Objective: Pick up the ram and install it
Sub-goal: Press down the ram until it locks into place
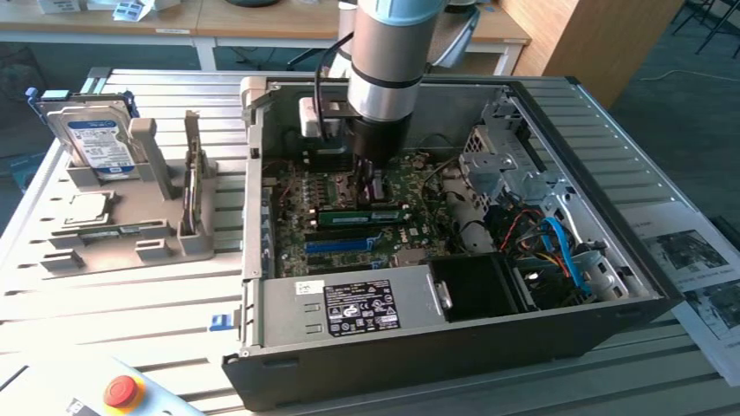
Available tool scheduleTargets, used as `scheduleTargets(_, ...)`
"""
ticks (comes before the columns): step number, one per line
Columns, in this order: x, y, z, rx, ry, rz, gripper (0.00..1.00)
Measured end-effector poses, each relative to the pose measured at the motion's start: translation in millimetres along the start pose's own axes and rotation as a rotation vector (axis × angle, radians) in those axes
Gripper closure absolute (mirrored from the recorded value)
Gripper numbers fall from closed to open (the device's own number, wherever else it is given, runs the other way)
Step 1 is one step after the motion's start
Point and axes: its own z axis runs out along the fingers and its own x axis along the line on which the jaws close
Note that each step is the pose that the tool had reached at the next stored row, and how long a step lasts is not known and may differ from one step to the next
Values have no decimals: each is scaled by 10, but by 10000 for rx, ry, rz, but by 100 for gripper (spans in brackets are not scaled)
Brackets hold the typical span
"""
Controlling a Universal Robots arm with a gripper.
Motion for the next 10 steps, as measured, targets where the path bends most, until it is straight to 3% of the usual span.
scheduleTargets(10,0,62,1,10,0,-1,89)
